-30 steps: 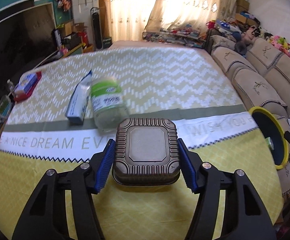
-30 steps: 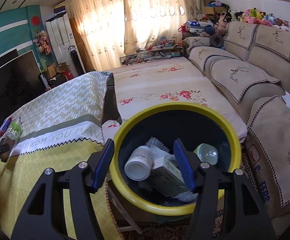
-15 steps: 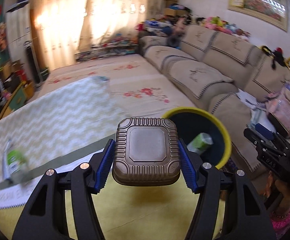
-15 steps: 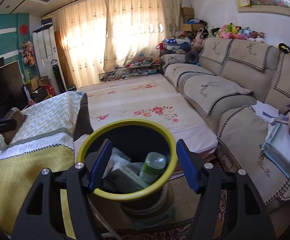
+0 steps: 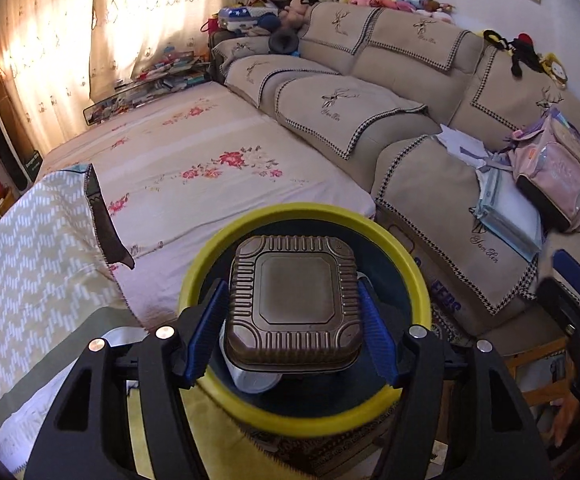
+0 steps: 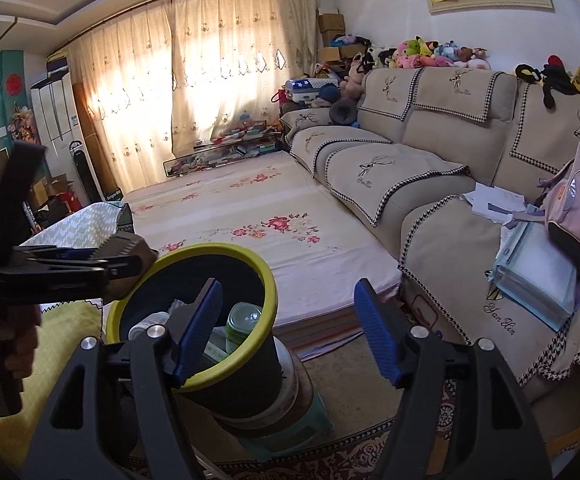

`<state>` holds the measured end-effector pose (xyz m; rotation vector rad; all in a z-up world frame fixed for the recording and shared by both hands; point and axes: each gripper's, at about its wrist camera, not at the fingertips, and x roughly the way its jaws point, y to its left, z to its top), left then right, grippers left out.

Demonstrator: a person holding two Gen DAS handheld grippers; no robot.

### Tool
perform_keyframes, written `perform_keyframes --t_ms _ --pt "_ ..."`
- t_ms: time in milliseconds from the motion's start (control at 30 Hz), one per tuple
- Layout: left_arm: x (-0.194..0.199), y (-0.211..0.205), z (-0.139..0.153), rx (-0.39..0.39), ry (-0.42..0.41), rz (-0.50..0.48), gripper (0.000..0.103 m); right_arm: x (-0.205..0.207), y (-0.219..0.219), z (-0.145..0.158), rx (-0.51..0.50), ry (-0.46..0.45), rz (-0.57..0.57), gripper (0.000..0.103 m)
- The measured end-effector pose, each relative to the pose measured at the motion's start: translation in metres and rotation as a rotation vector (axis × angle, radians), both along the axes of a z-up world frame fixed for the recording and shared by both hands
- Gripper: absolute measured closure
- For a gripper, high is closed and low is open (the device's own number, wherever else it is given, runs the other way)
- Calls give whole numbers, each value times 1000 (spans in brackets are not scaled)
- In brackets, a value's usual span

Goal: Collect trash
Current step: 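Carry the brown lid over the yellow bin and open the left gripper, then grasp the clear green-lidded jar with the right gripper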

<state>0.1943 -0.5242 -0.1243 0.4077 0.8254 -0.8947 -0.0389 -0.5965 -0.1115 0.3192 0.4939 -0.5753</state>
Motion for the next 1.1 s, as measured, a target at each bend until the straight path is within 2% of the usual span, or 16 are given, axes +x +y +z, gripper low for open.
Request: perform_keyframes --t_ms 33,200,400,633,733,933,1100 --pt "3 -3 -3 2 -4 10 28 -1 0 -1 1 -2 1 37" --pt "7 7 4 -34 -6 40 20 3 0 -4 15 -2 15 37" --pt "-12 76 49 -141 -78 101 12 16 12 -4 25 -2 65 35" --pt "-34 194 89 -207 -169 263 7 55 61 0 24 -8 221 34" --pt "-42 266 98 -206 -218 391 7 83 97 2 27 -7 324 33" --pt "-55 396 102 -213 -254 634 5 136 180 13 25 5 534 33" --pt "-64 478 94 -212 -269 776 5 177 255 27 36 19 703 33"
